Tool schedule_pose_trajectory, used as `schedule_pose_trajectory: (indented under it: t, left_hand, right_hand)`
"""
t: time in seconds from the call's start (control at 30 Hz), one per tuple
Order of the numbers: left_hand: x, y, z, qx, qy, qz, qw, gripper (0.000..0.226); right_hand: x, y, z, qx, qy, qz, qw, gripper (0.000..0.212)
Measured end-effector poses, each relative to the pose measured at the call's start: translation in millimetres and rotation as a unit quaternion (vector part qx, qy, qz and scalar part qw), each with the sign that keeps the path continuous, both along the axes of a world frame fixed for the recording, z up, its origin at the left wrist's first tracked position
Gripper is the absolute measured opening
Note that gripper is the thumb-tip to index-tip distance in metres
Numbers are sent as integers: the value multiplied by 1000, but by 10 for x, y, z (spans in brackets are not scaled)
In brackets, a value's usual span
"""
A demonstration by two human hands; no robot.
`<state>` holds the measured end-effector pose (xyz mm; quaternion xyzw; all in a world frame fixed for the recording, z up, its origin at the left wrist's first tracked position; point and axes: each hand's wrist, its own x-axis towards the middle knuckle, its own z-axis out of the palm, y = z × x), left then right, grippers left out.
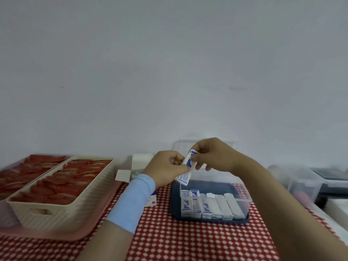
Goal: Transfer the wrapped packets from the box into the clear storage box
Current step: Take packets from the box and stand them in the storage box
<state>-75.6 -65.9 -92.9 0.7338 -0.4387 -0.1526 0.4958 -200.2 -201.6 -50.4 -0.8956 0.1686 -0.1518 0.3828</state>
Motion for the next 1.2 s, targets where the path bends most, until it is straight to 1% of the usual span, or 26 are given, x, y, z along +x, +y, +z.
schedule_pose_trajectory:
  t: [0.07,0.13,0.23,0.27,0.3,0.4,0.47,0.53,0.6,0.67,0.8,0.87,0.9,0.97,1.03,1.13,1.2]
  left_hand:
    - [-80,-113,29,9,-32,4,999,8]
    - [-146,-212,5,20,-45,4,999,9]
    - [-231,-337,-82,36,-43,-12,998,13]
    - [-239,-371,-119,53,-53,-21,997,15]
    - [-241,-395,-153,82,-84,-30,993,17]
    - [-227,-406,-237,180,-218,-51,958,25]
    - [-208,-390,-289,235,-265,-82,932,31]
    - [-184,-387,-364,283,-299,-115,904,41]
    - [-169,-400,-434,320,-323,-138,880,42]
    - [-176,-397,-466,335,-363,-153,856,38]
    - [-174,-404,-508,366,-444,-158,802,41]
    - [-151,-415,-536,372,-466,-161,786,40]
    - [-140,-421,-554,374,-468,-163,784,40]
    - [-110,-436,-589,366,-462,-165,790,42]
    - [-88,-446,-607,355,-457,-163,799,43]
    - [-88,-446,-608,354,-460,-161,798,44]
    - [-102,-441,-599,355,-462,-161,796,43]
  right_hand:
    - [-102,-57,22,19,11,-14,1000,4]
    - [-171,-119,8,21,25,-27,999,5]
    - [-229,-247,-88,5,39,-56,998,6]
    - [-230,-306,-136,-6,42,-72,997,7]
    - [-228,-372,-188,-21,46,-91,995,8]
    - [-193,-540,-366,-67,90,-130,985,13]
    - [-140,-593,-499,-76,135,-127,980,16]
    - [-88,-607,-616,-79,172,-114,975,13]
    - [-42,-609,-695,-84,198,-99,972,15]
    - [4,-606,-734,-96,219,-78,968,20]
    - [102,-568,-761,-133,266,-41,954,20]
    - [143,-550,-774,-145,286,-29,947,17]
    - [153,-545,-788,-149,294,-24,944,12]
    - [183,-534,-820,-152,305,-21,940,6]
    - [222,-530,-868,-154,304,-24,940,11]
    - [276,-512,-927,-167,310,-34,935,25]
    - [304,-490,-962,-186,313,-47,930,25]
